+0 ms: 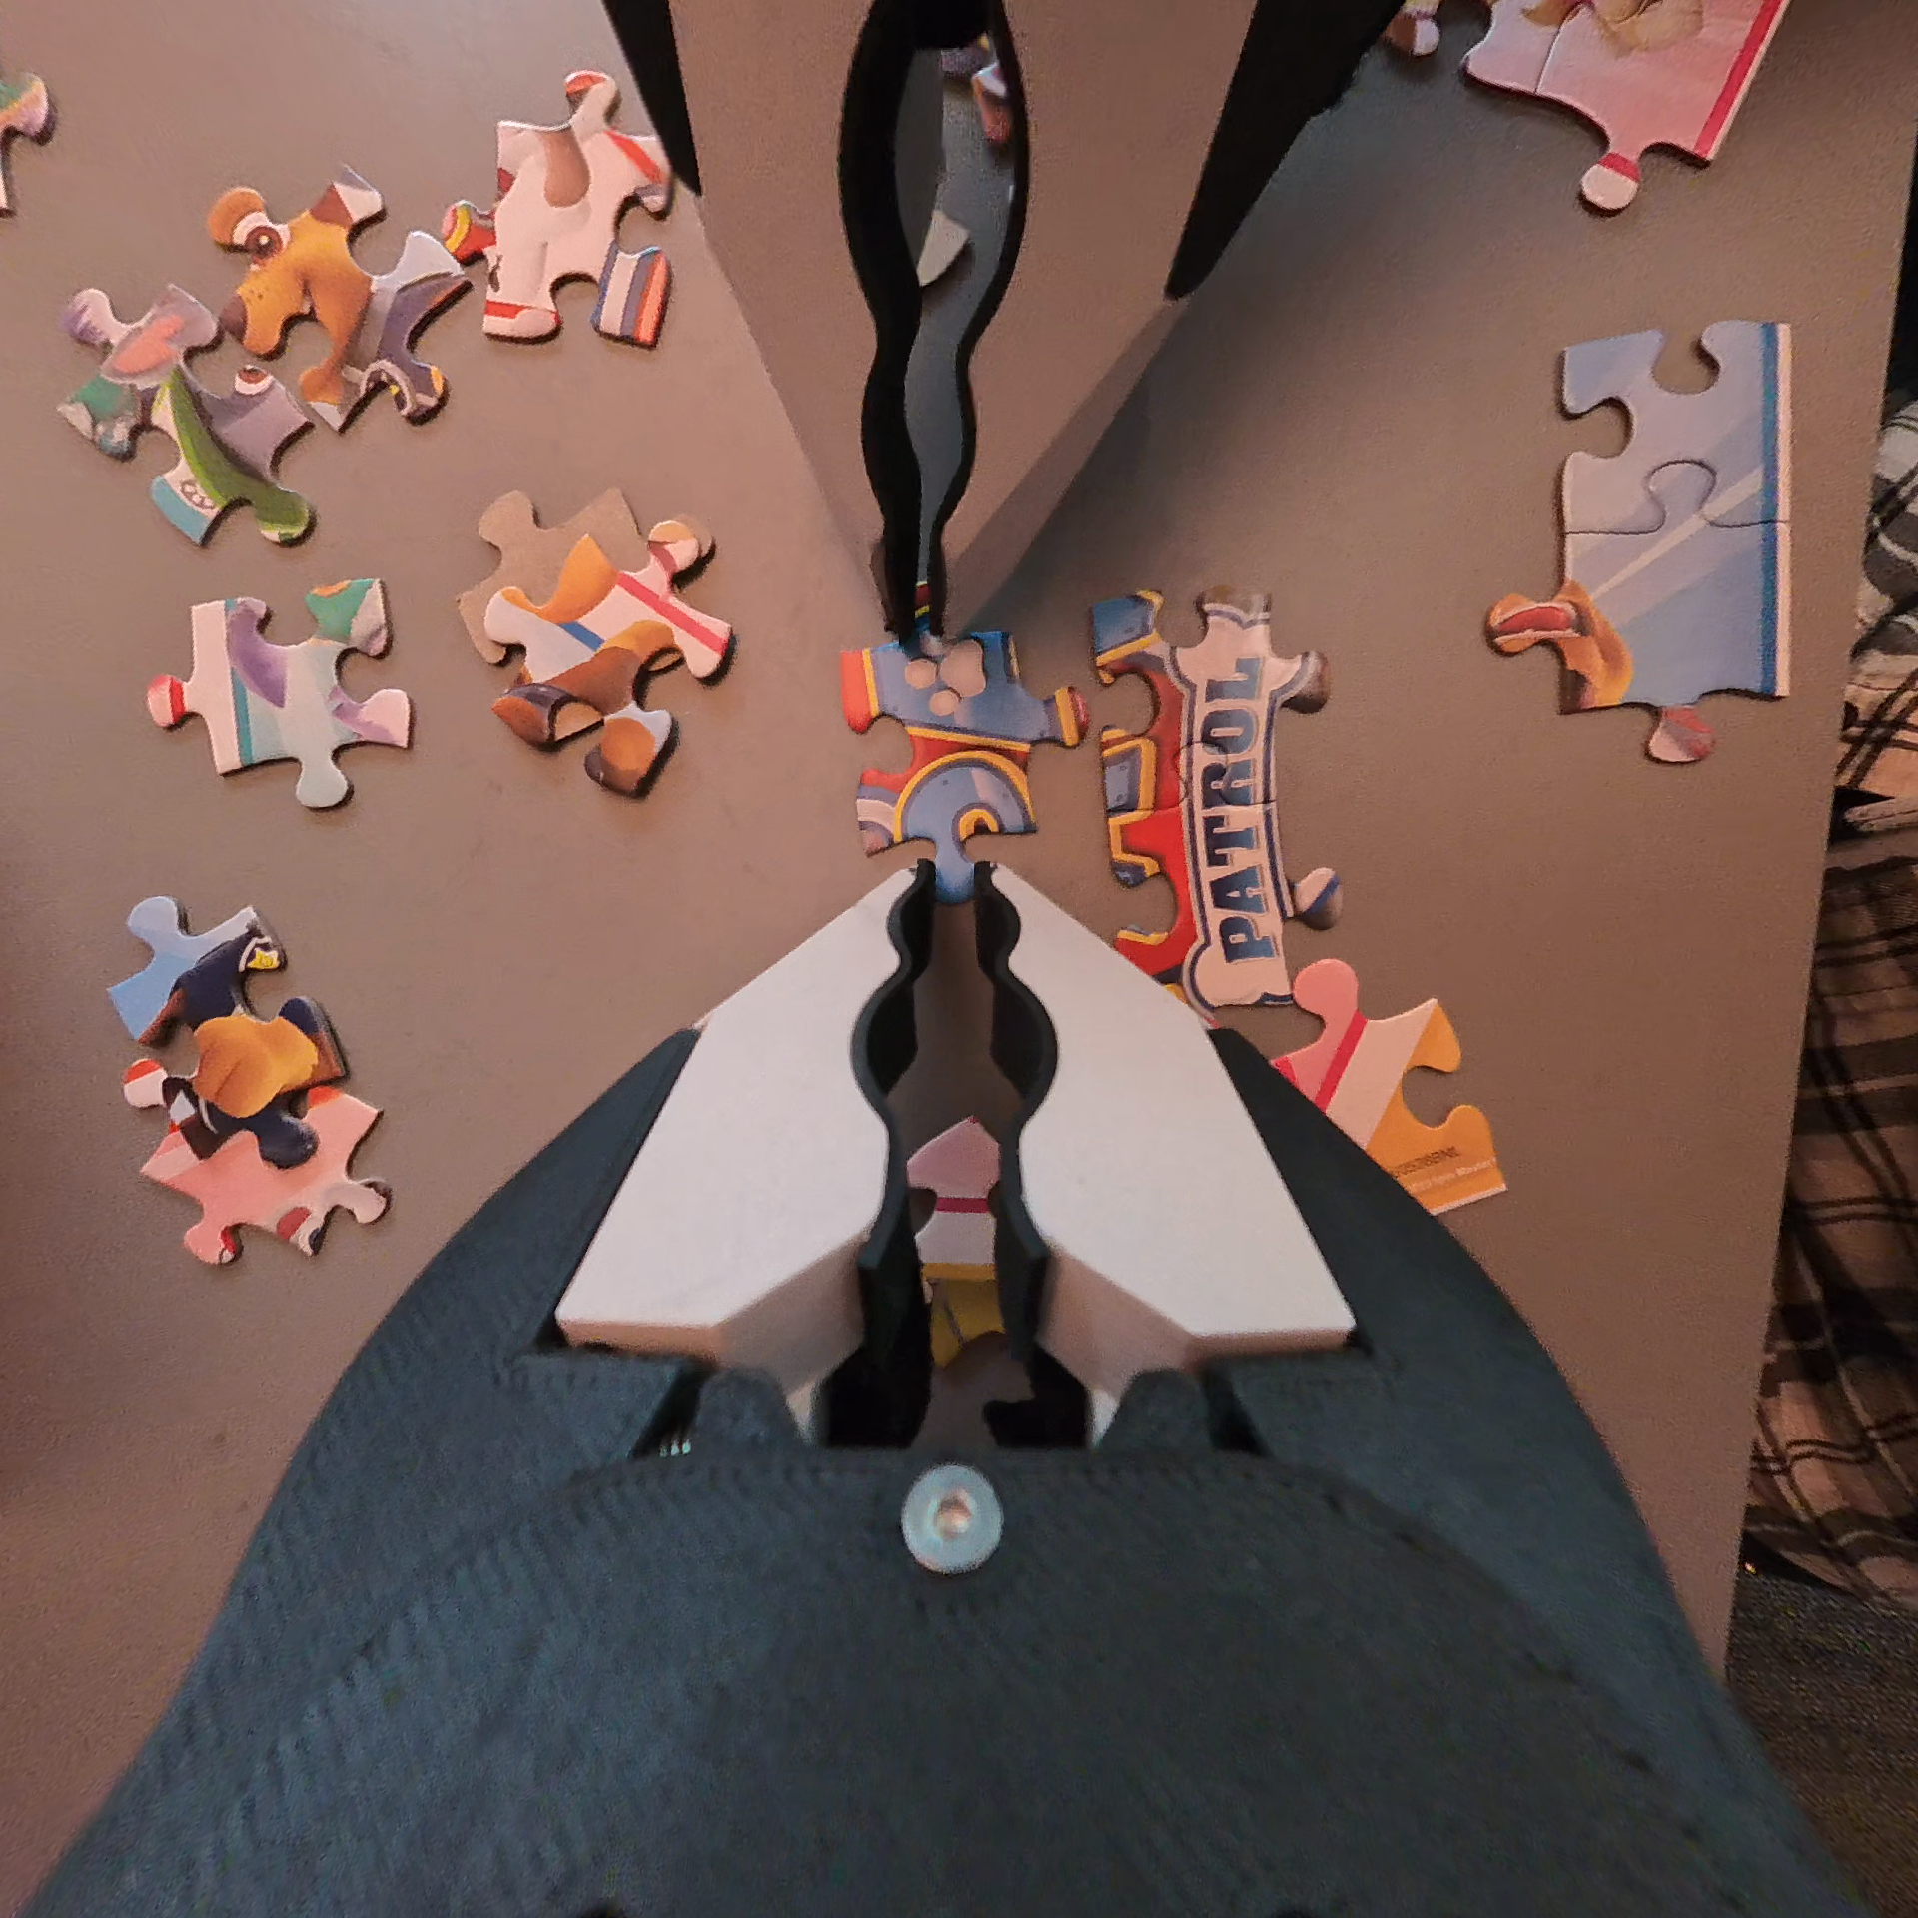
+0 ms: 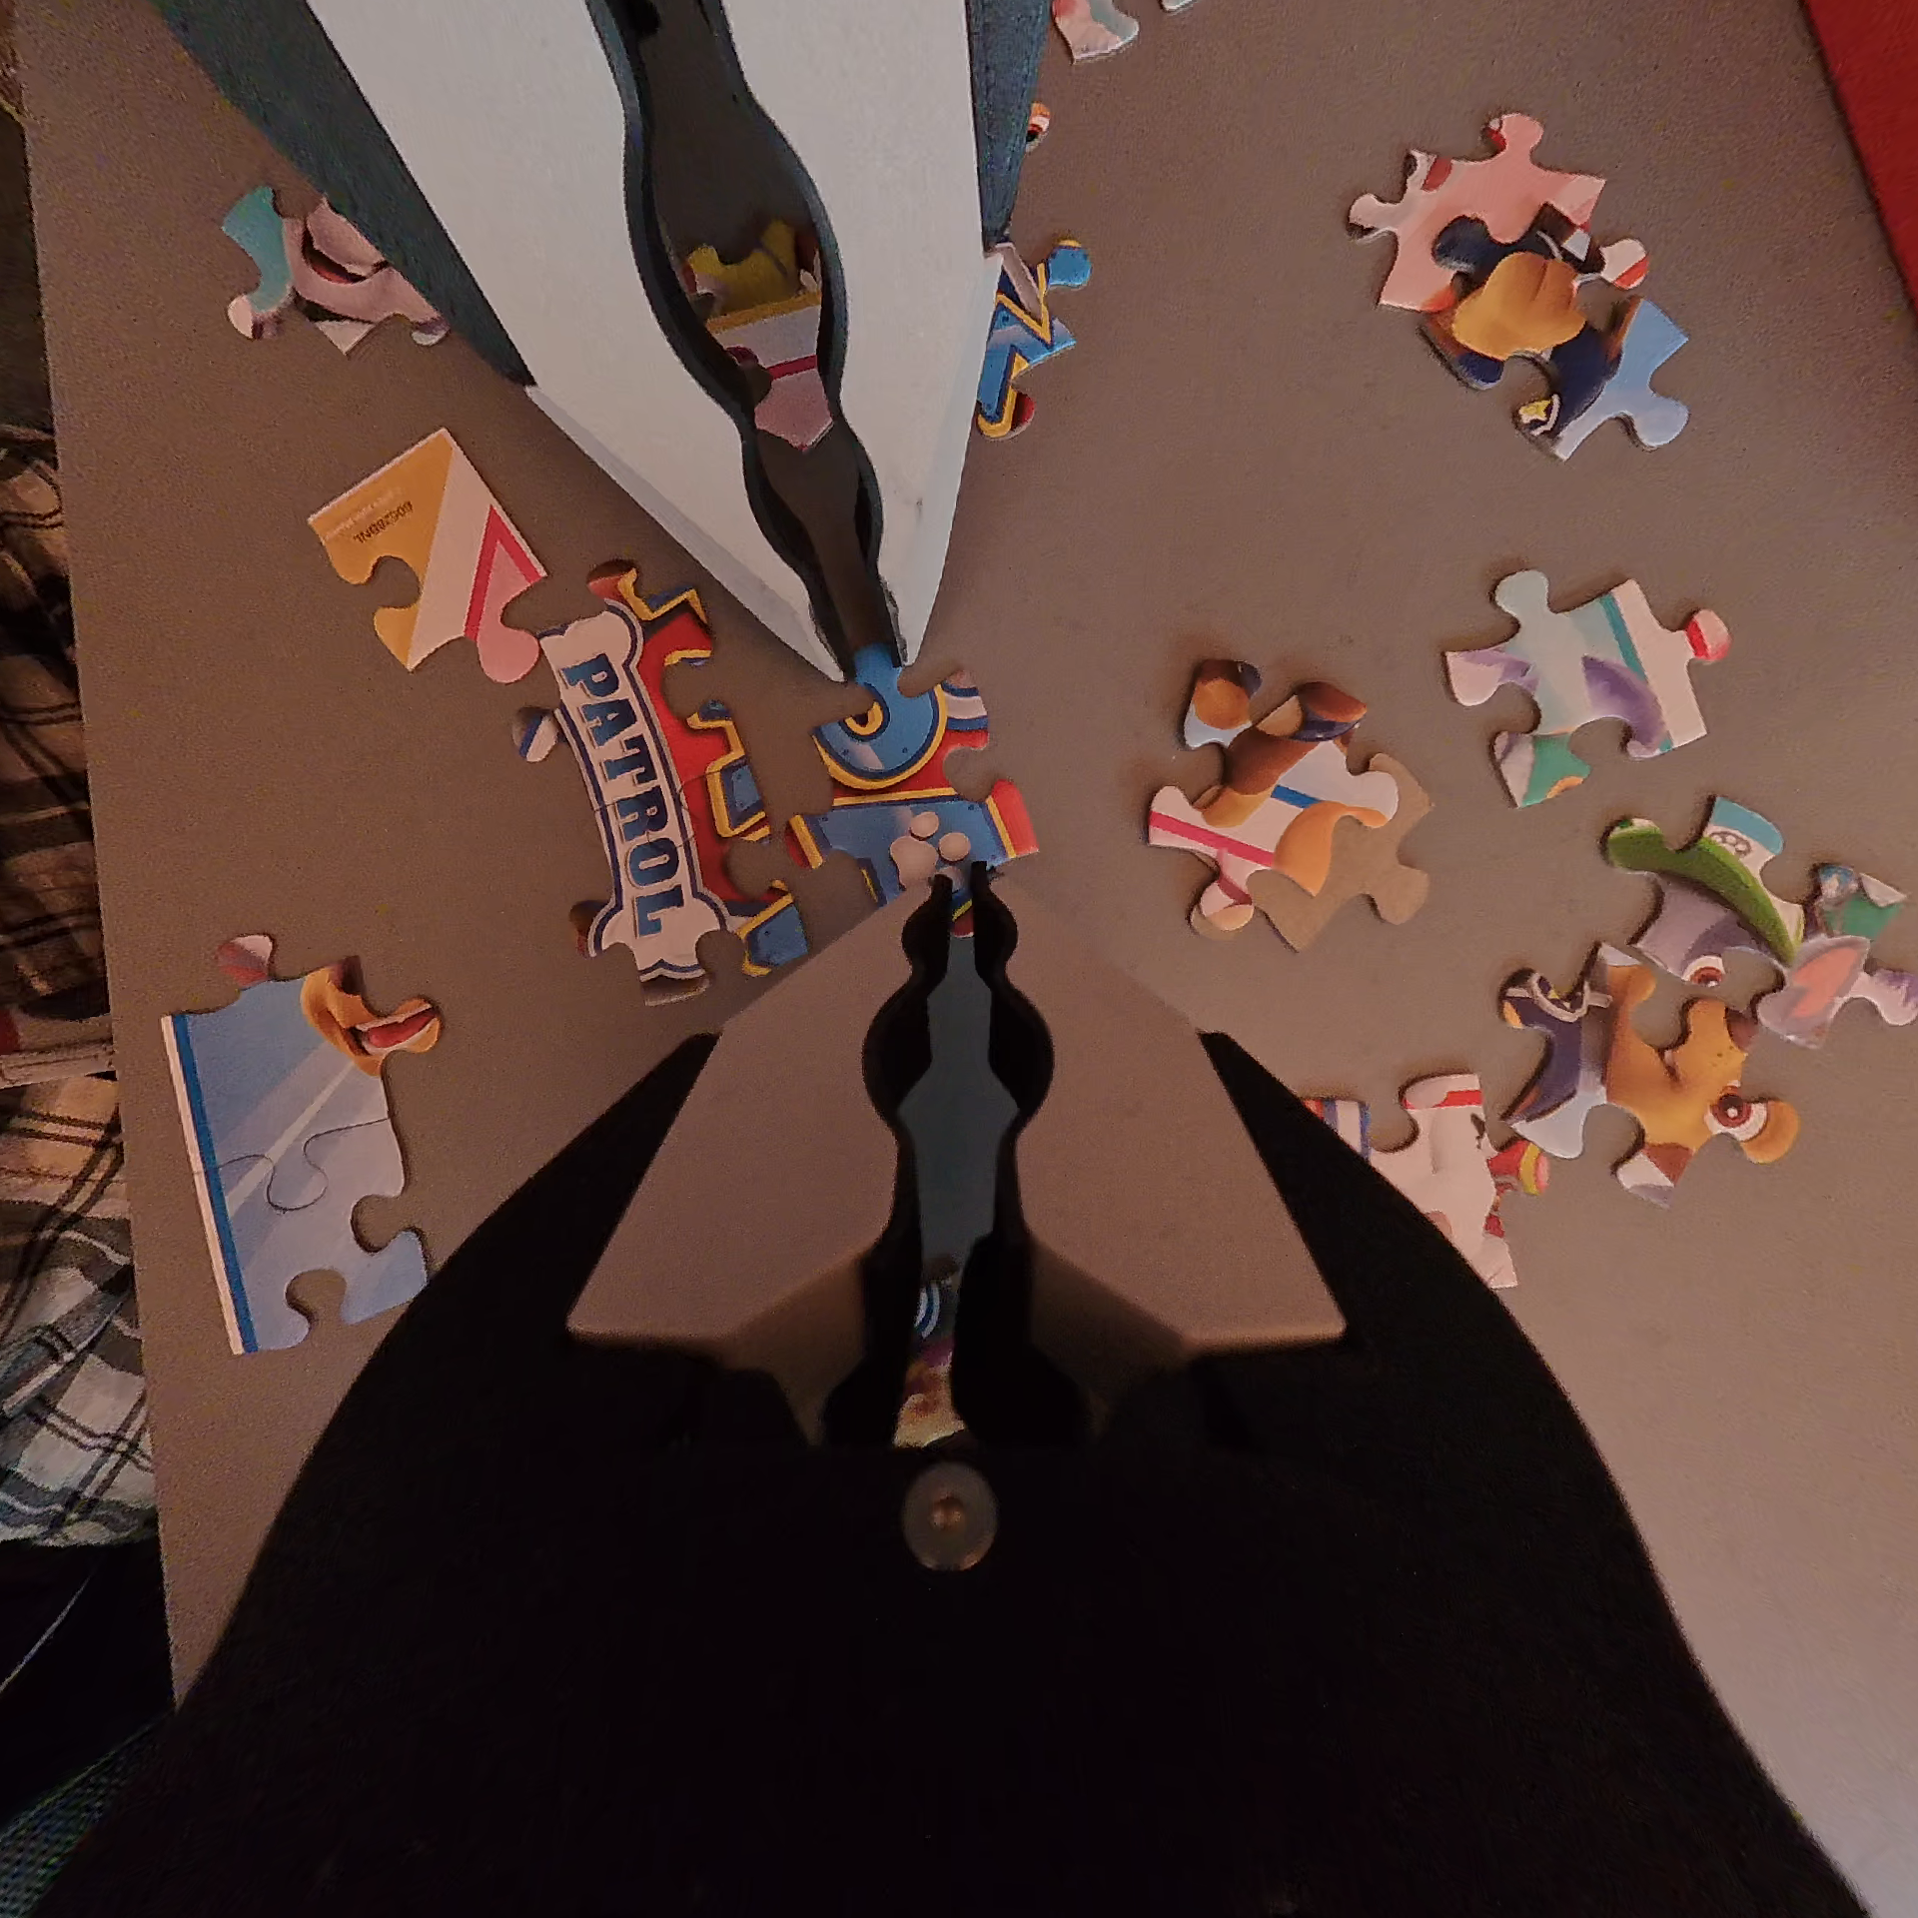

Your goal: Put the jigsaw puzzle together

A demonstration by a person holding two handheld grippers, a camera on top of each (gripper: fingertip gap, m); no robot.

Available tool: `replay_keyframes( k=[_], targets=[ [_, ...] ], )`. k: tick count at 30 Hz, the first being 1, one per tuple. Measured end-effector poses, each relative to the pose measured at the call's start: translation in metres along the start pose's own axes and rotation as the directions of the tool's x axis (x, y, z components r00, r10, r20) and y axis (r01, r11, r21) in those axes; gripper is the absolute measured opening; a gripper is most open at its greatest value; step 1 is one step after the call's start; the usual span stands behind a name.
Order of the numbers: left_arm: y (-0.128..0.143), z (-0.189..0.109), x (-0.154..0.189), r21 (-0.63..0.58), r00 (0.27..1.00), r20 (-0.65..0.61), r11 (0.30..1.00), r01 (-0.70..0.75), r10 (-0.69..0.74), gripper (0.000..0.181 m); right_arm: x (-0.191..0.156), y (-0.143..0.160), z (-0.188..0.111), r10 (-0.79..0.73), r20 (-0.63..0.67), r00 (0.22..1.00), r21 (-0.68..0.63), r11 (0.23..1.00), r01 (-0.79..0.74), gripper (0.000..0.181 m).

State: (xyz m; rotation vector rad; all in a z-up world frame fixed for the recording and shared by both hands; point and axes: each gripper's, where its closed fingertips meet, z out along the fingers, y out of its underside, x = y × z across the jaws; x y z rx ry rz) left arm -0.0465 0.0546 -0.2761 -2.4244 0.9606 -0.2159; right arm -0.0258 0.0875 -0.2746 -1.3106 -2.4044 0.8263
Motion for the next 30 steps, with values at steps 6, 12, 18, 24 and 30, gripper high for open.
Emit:
replay_keyframes(
  k=[6,12,18,24,30],
  targets=[
    [-0.001,-0.001,-0.003,0.017,1.0,0.024,1.0,-0.003,0.003,0.0,0.001,-0.008,0.004,0.015,0.022,1.0,0.022,1.0,-0.015,0.0],
    [0.001,-0.001,-0.003,0.003,1.0,0.022,1.0,-0.01,0.01,0.0,0.001,-0.012,0.006,0.01,0.02,1.0,0.013,1.0,-0.01,0.0],
    [0.005,-0.003,-0.005,-0.009,1.0,0.025,1.0,-0.004,0.005,0.0,0.0,-0.003,0.001,0.03,0.026,0.999,-0.008,1.0,-0.03,0.016],
    [0.007,-0.004,-0.003,-0.016,1.0,0.017,1.0,0.003,-0.003,0.0,-0.001,-0.006,0.004,0.021,0.027,0.999,-0.01,1.0,-0.021,0.01],
    [0.01,-0.006,0.003,-0.012,1.0,-0.01,1.0,0.02,-0.02,0.009,-0.001,-0.01,0.007,0.028,0.027,0.999,-0.004,1.0,-0.028,0.007]
  ],
)
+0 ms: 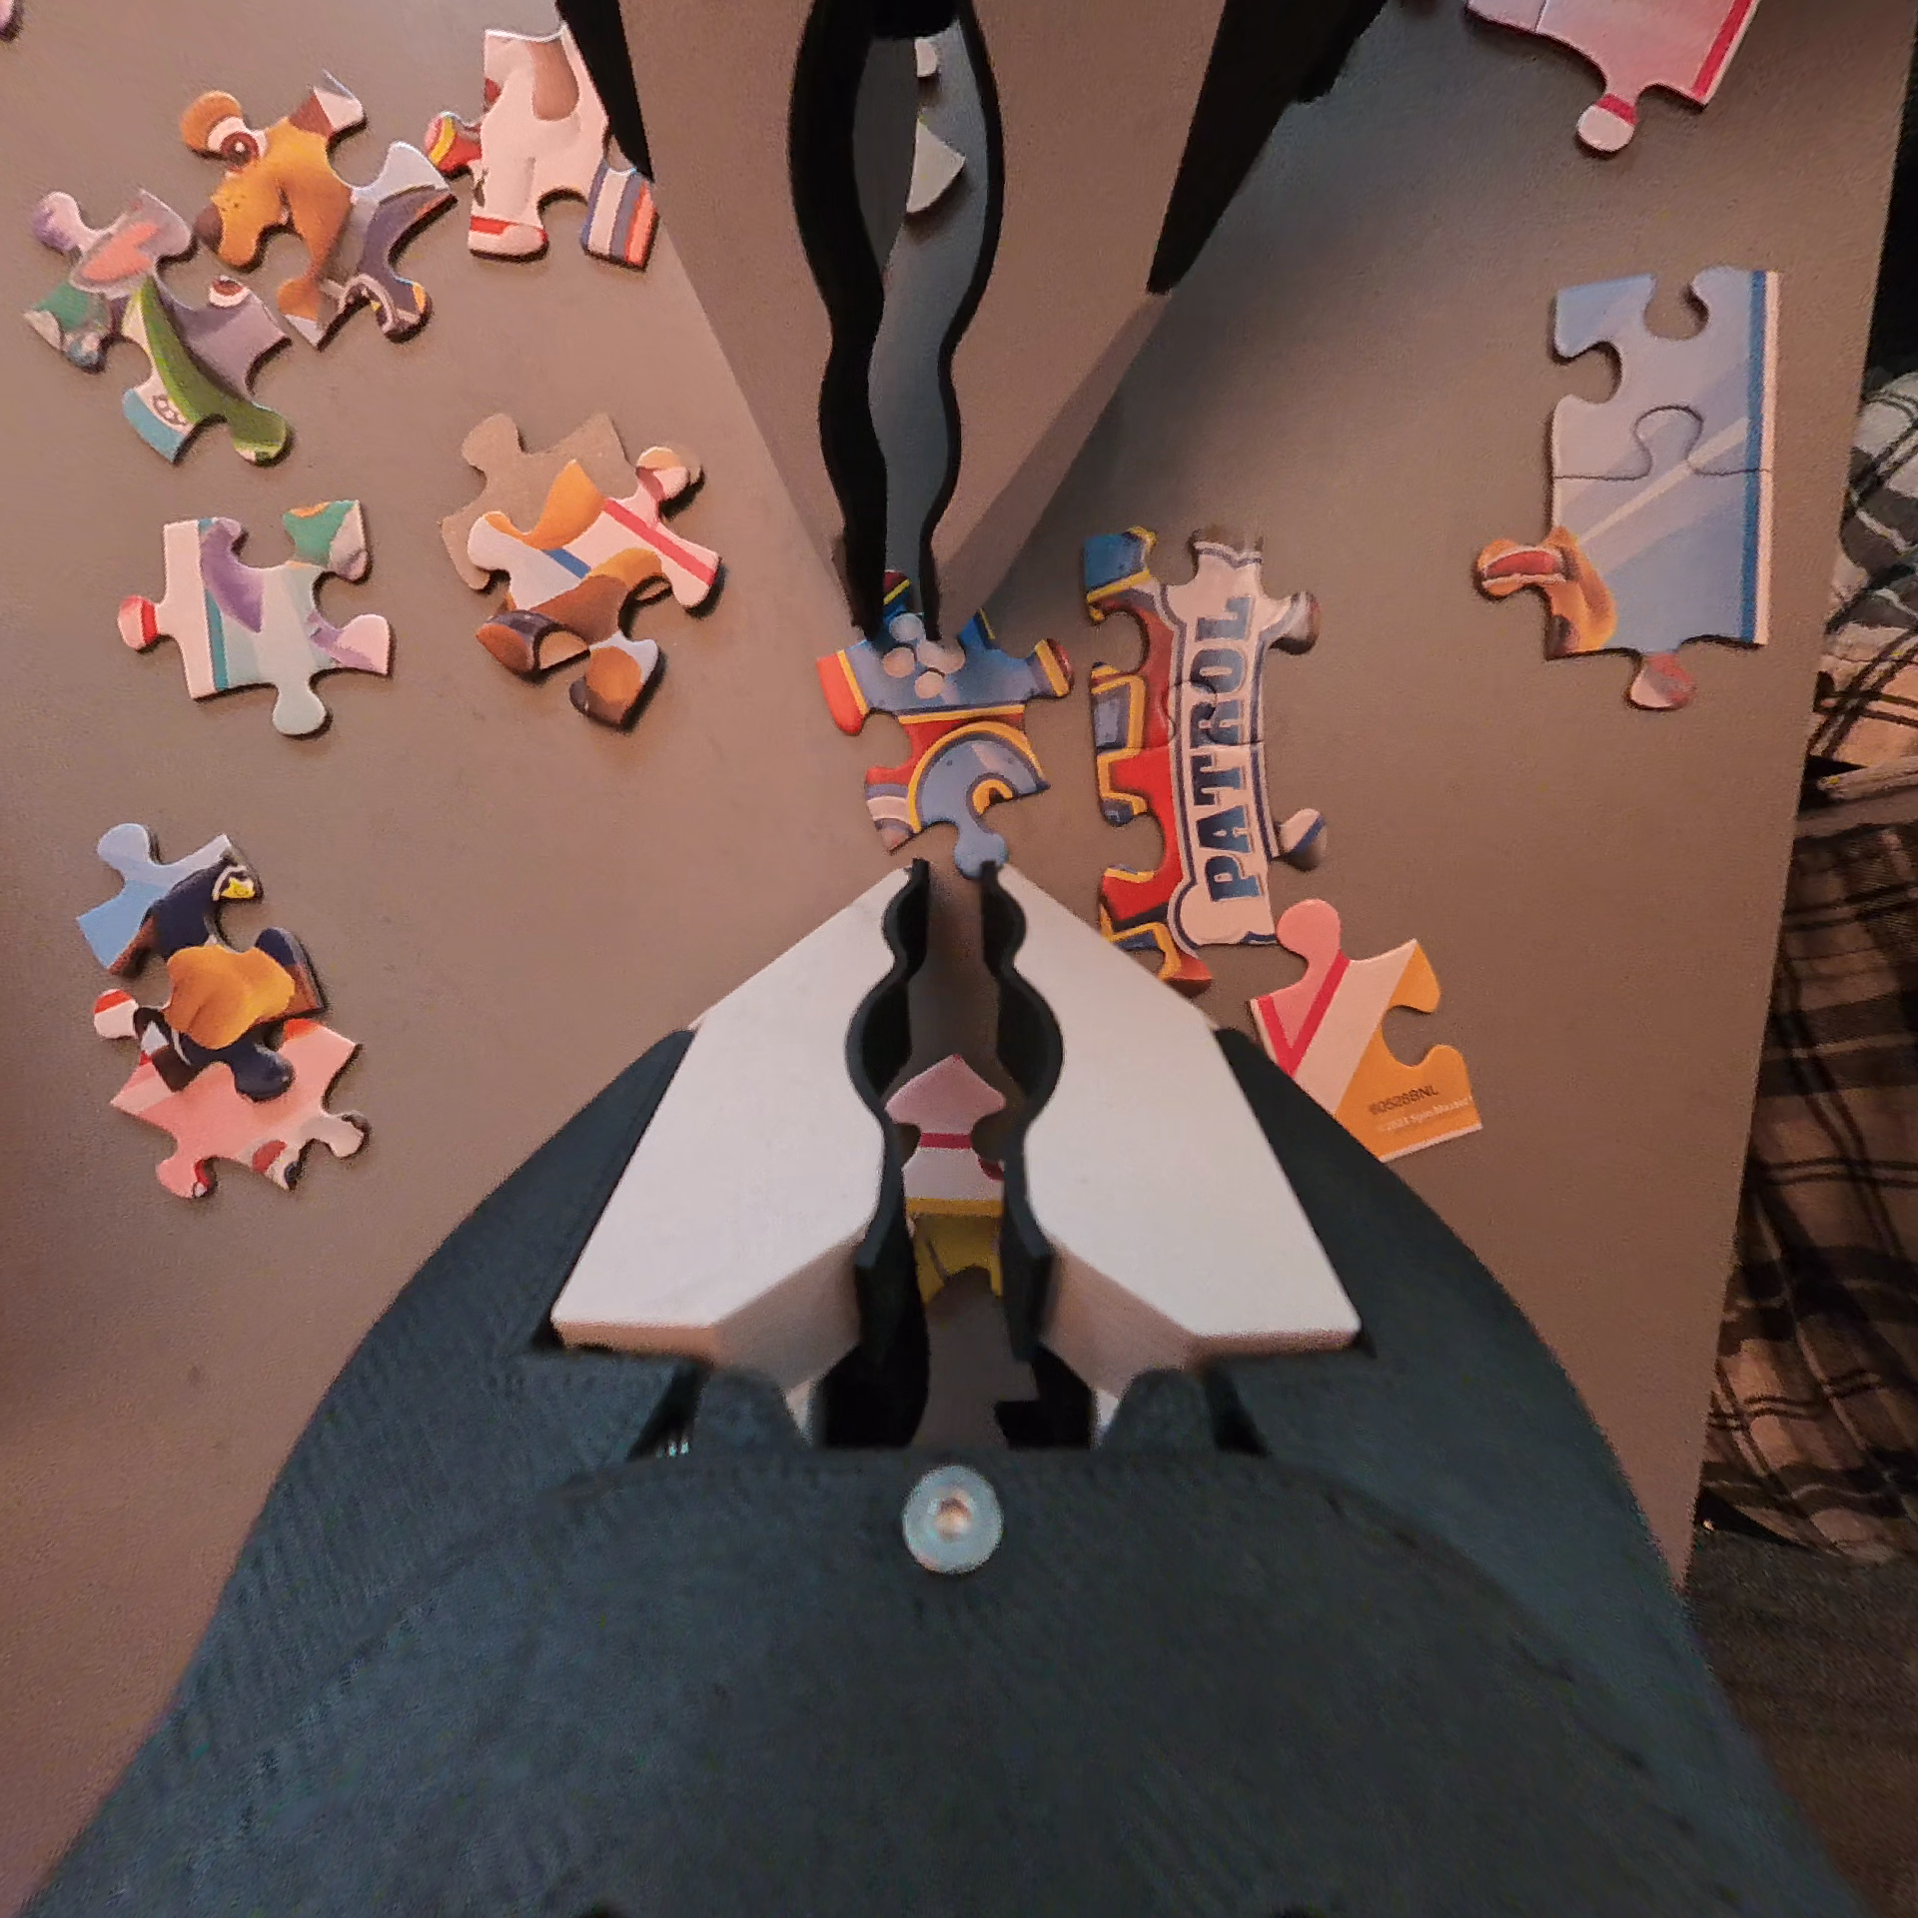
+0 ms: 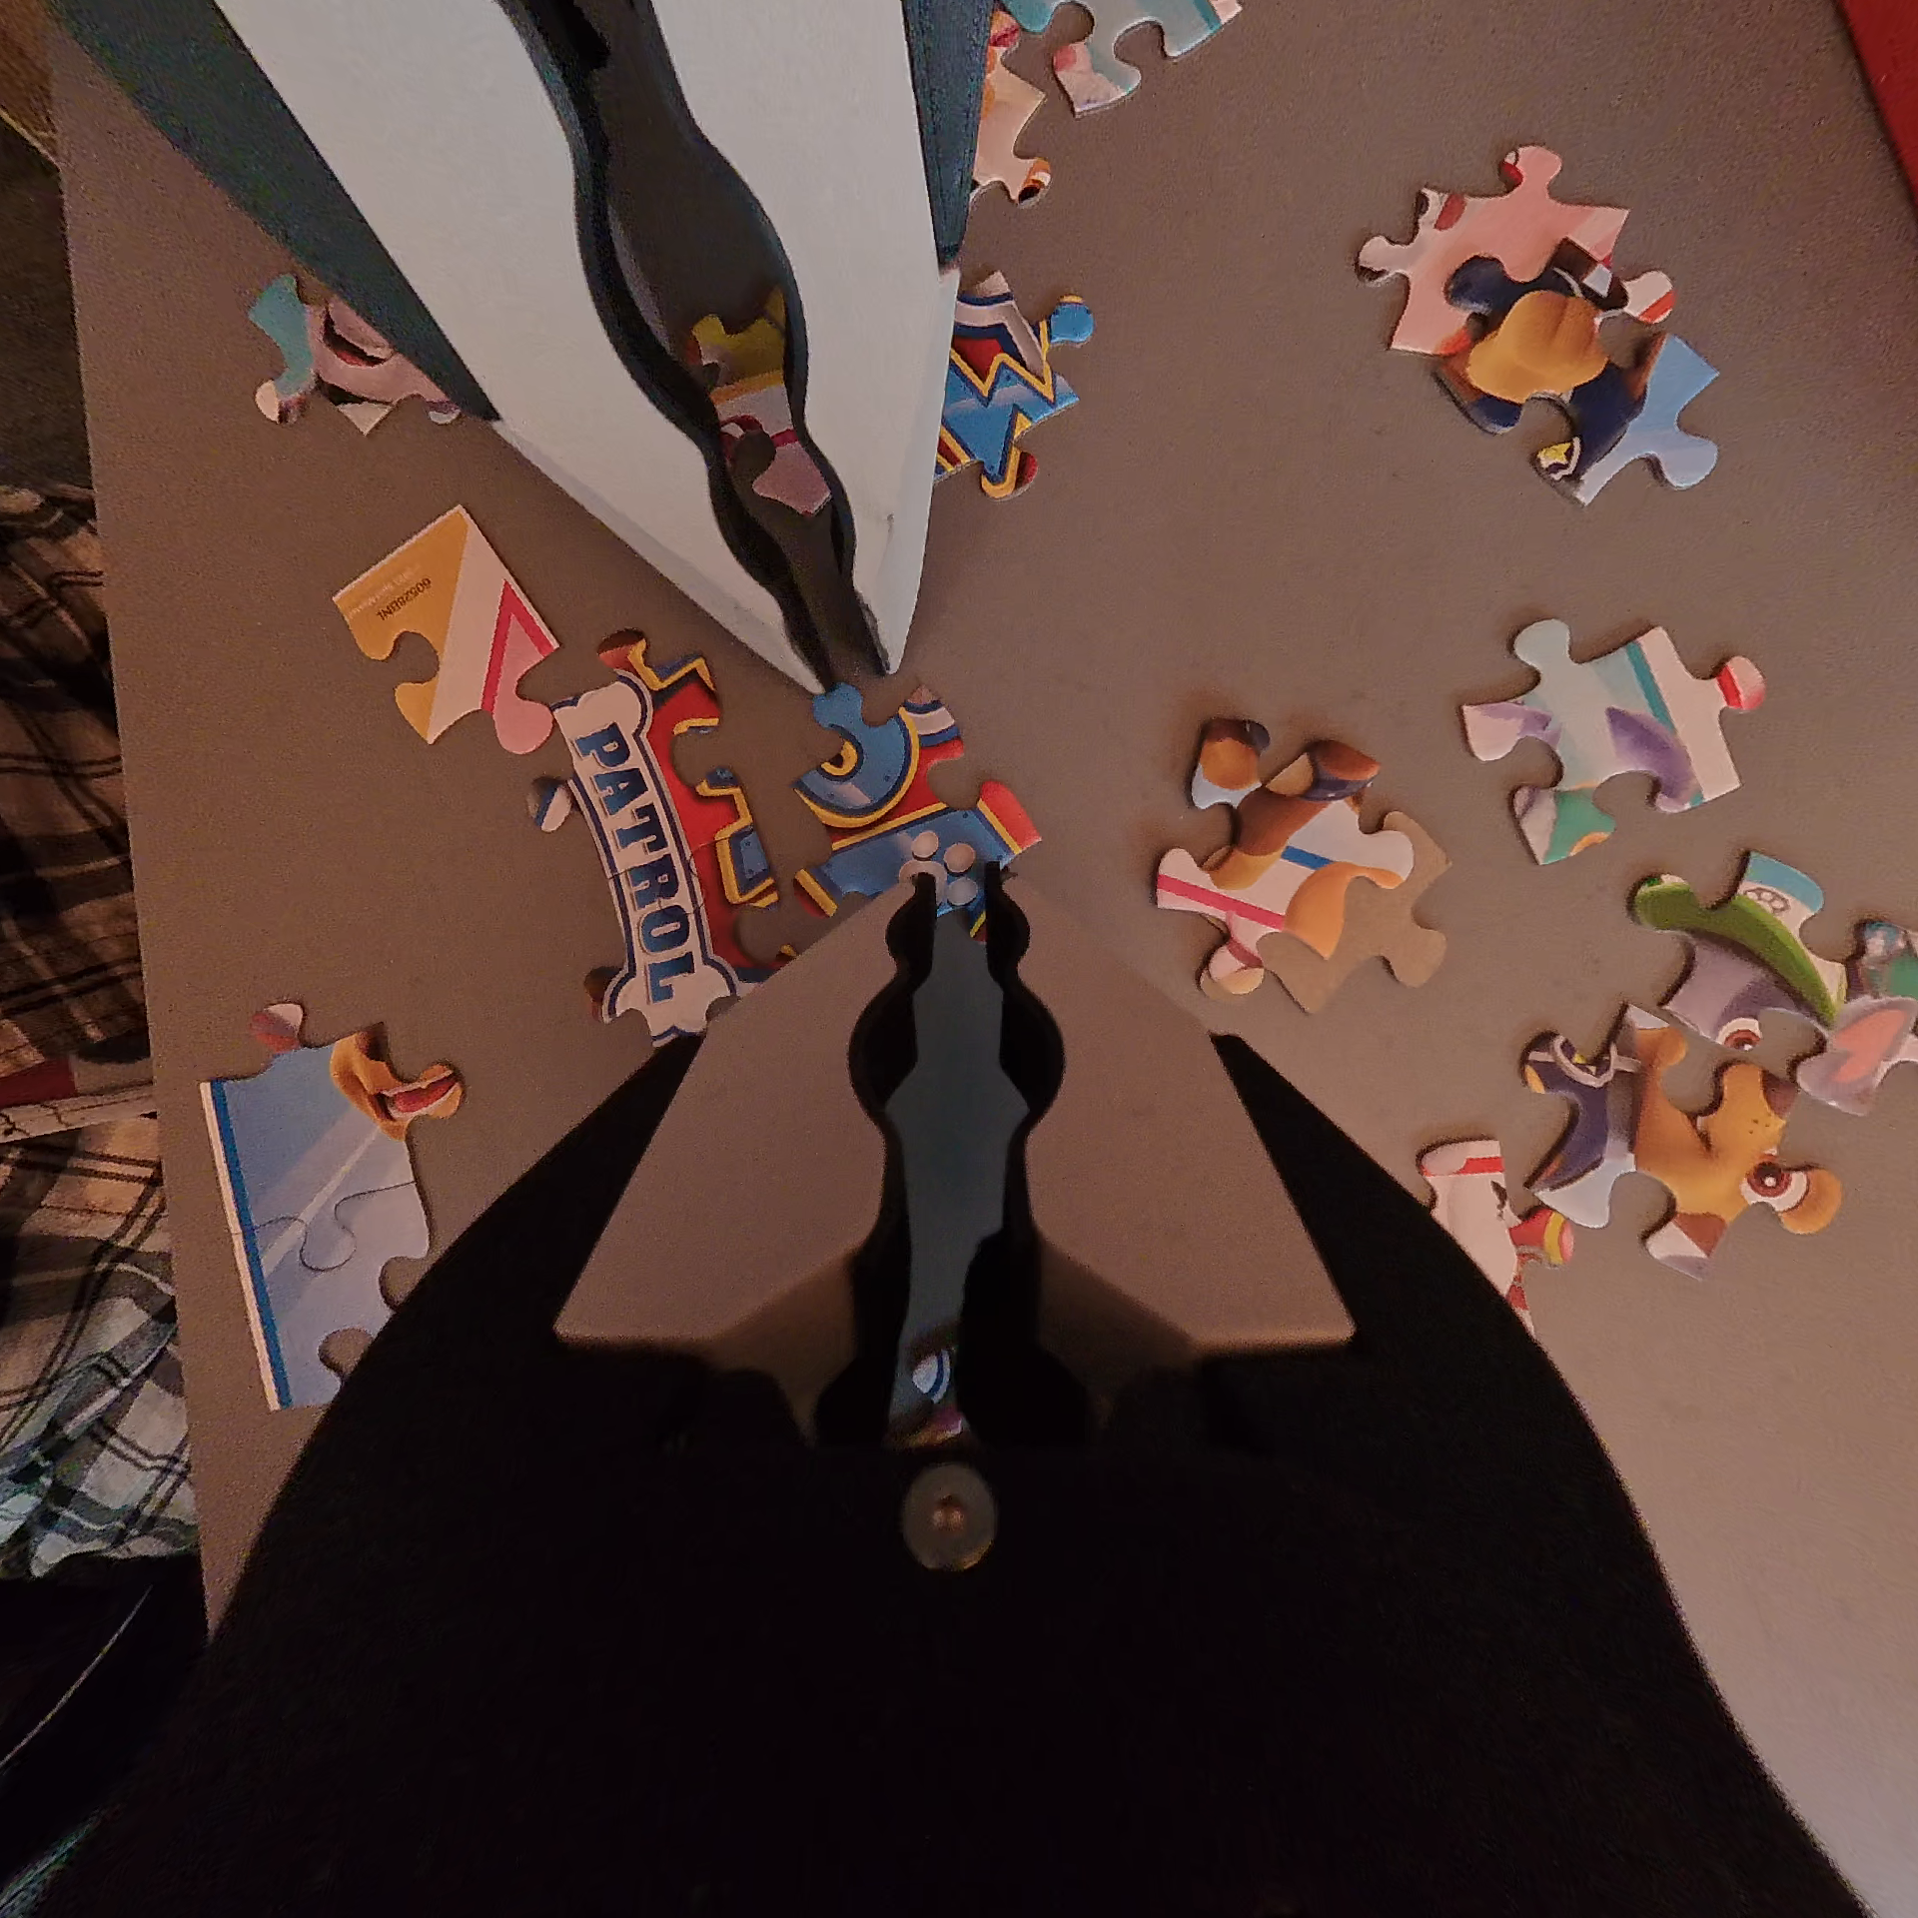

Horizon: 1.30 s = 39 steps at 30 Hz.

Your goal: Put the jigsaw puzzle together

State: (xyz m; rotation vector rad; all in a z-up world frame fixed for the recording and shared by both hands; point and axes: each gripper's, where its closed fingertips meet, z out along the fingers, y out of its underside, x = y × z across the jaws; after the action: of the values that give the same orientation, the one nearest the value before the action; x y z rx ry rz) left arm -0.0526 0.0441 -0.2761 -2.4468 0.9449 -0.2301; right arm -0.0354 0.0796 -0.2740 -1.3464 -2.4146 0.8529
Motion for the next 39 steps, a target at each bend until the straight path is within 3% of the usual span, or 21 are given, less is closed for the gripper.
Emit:
replay_keyframes(
  k=[4,12,35,39],
  targets=[
    [0.0,-0.001,0.004,0.013,1.0,-0.022,1.0,0.014,-0.014,0.017,-0.002,-0.003,0.002,0.006,-0.005,1.0,0.003,1.0,-0.006,0.006],
    [0.005,-0.003,0.0,-0.009,1.0,-0.002,1.0,0.021,-0.021,0.007,0.001,-0.009,0.006,0.024,-0.027,0.999,0.001,1.0,-0.024,0.002],
    [0.017,-0.011,0.01,-0.009,0.998,-0.056,0.999,0.031,-0.032,0.005,-0.018,-0.015,0.013,0.045,0.051,0.998,0.011,0.999,-0.045,0.0],
    [0.019,-0.013,0.008,-0.002,0.999,-0.042,0.999,0.035,-0.035,0.006,-0.02,-0.013,0.009,0.034,0.04,0.999,0.011,0.999,-0.035,0.009]
  ],
)
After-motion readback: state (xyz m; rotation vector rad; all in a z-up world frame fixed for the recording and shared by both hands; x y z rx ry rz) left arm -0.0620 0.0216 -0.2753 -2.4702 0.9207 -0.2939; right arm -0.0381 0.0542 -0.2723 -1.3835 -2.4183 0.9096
